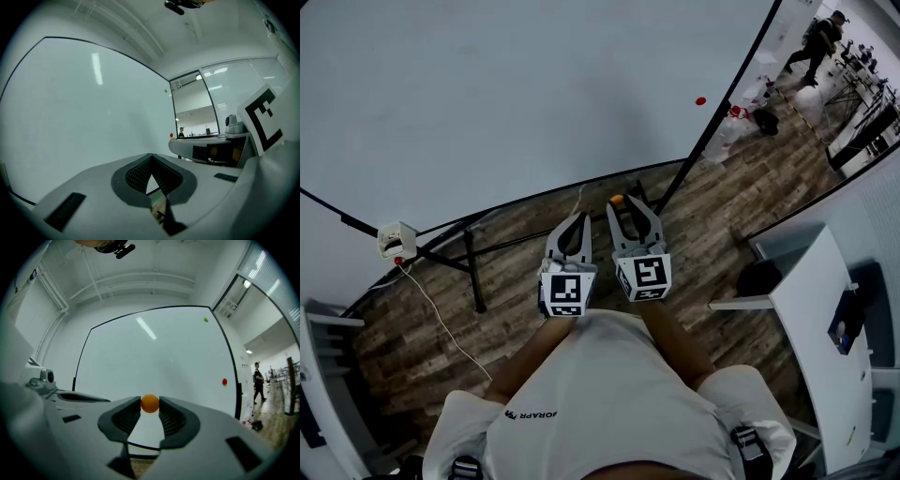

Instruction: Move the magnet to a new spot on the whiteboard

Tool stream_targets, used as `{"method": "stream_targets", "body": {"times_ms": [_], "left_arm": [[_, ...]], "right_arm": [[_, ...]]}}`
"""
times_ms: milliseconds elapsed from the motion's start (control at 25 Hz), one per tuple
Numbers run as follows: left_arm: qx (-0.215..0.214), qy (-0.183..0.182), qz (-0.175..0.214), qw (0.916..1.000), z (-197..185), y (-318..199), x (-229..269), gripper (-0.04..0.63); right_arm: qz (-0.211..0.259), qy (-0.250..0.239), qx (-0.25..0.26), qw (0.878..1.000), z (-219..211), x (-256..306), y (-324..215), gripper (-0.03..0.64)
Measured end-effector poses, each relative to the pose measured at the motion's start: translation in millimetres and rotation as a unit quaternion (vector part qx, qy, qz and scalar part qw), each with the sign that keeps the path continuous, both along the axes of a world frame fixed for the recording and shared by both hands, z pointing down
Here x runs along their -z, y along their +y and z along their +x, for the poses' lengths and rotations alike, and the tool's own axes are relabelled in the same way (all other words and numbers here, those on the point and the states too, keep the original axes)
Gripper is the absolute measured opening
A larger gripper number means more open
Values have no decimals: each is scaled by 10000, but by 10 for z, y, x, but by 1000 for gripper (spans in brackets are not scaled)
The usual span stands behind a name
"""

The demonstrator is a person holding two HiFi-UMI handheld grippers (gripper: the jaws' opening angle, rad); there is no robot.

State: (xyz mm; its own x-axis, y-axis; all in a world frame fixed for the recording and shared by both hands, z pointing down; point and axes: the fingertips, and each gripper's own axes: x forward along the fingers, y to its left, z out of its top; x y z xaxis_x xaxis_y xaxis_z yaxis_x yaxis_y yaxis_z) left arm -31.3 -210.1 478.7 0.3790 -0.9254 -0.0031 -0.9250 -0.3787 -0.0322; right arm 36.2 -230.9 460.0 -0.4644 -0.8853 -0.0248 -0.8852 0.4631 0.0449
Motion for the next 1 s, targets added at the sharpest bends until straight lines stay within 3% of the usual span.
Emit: {"method": "stream_targets", "body": {"times_ms": [1000], "left_arm": [[-138, 79, 136, 9998, 62, 25, 60, 3]], "right_arm": [[-81, -153, -147, 9997, 48, -124, 120, 130]]}}
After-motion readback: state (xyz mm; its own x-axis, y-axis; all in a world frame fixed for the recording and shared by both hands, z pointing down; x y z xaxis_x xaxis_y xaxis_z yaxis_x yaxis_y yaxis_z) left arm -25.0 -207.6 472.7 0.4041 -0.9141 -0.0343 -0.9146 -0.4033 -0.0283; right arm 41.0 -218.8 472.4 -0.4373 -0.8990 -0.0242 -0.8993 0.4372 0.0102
